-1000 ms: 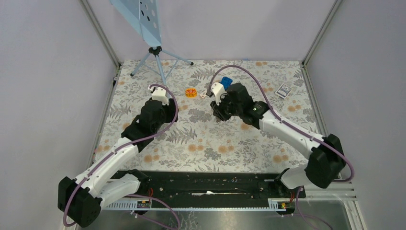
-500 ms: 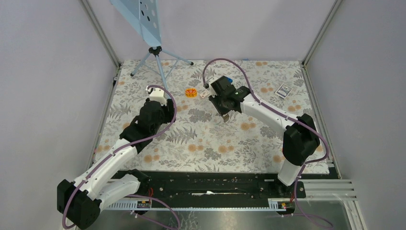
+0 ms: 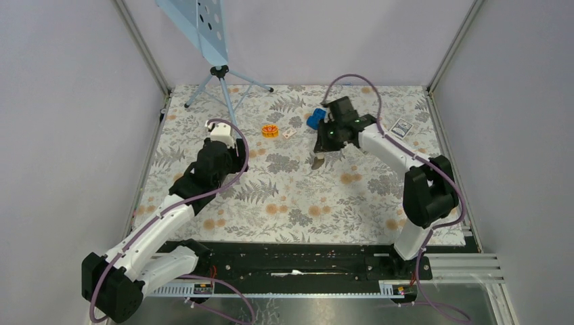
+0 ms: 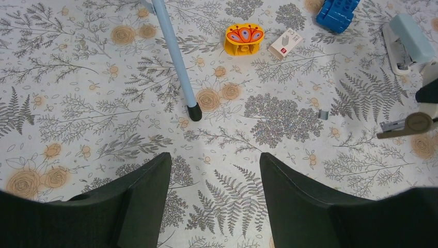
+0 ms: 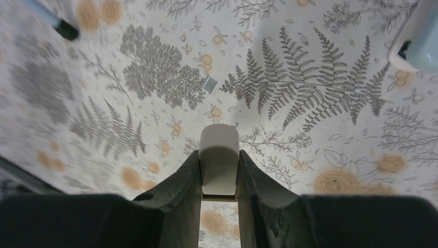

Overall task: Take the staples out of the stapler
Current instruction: Unload the staple at the center of the board, then place the stapler at the center of the board.

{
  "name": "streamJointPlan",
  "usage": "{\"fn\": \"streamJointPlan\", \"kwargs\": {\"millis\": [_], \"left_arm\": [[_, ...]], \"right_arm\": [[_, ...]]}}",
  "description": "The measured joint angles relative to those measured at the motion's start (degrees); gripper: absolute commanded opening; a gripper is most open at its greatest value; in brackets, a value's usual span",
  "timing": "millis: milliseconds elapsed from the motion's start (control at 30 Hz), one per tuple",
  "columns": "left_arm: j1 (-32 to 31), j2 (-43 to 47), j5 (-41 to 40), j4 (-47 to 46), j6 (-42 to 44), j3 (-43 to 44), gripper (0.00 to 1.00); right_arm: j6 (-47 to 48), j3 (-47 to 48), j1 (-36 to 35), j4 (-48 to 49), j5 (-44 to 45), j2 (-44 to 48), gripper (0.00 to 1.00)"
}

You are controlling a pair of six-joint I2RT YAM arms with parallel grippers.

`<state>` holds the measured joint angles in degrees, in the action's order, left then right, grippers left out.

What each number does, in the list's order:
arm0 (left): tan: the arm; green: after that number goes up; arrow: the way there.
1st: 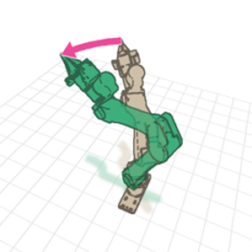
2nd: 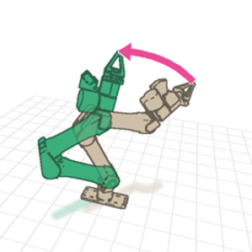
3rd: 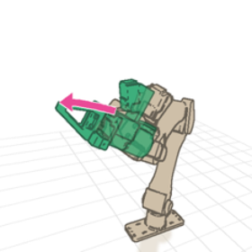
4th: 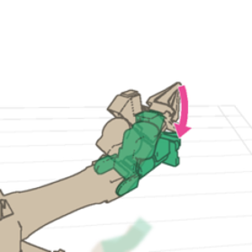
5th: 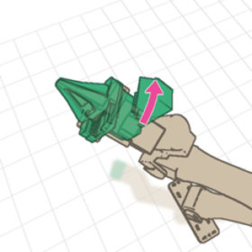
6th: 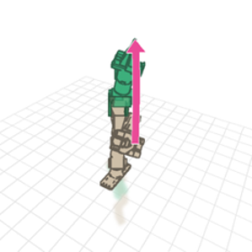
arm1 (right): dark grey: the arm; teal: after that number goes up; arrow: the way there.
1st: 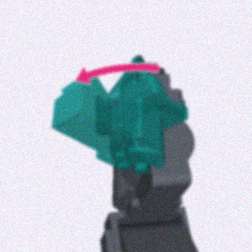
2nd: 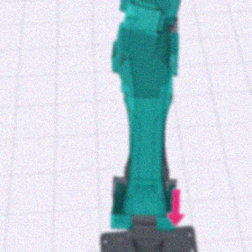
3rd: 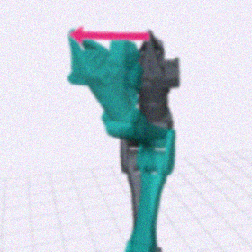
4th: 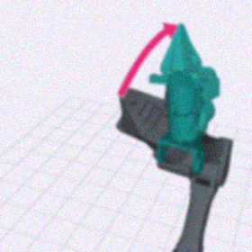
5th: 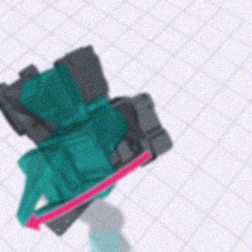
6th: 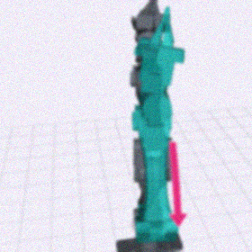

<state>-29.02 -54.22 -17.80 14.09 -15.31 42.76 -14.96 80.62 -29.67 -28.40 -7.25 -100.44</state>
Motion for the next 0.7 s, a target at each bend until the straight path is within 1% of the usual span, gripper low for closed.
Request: {"fn": "streamJointPlan", "kwargs": {"millis": [133,167,233,333,400,500,700], "left_arm": [[0.3,-0.4,0.4,0.1,-0.2,0.6,0.68],[0.4,-0.5,0.6,0.1,-0.3,0.7,0.68],[0.7,-0.8,0.9,0.1,-0.6,1.0,0.68],[1.0,-1.4,1.1,0.1,-1.0,1.3,0.69],[1.1,-1.6,1.3,0.2,-1.2,1.4,0.69],[1.3,-1.7,1.3,0.2,-1.2,1.4,0.69],[1.7,-1.8,1.5,0.5,-1.7,1.6,0.7]], "right_arm": [[-12.0,-5.3,8.8,7.2,-10.1,-1.6,0.0],[-14.6,-6.2,9.9,8.5,-11.8,-2.3,0.0],[-20.6,-7.9,10.9,11.6,-16.0,-4.1,0.0],[-30.9,-11.1,10.4,18.5,-22.8,-7.1,0.0],[-37.5,-14.1,9.9,23.5,-25.5,-7.9,0.0],[-45.9,-17.7,9.6,28.5,-27.0,-8.0,0.0],[-58.5,-22.6,9.6,35.3,-26.0,-7.8,0.0]]}}
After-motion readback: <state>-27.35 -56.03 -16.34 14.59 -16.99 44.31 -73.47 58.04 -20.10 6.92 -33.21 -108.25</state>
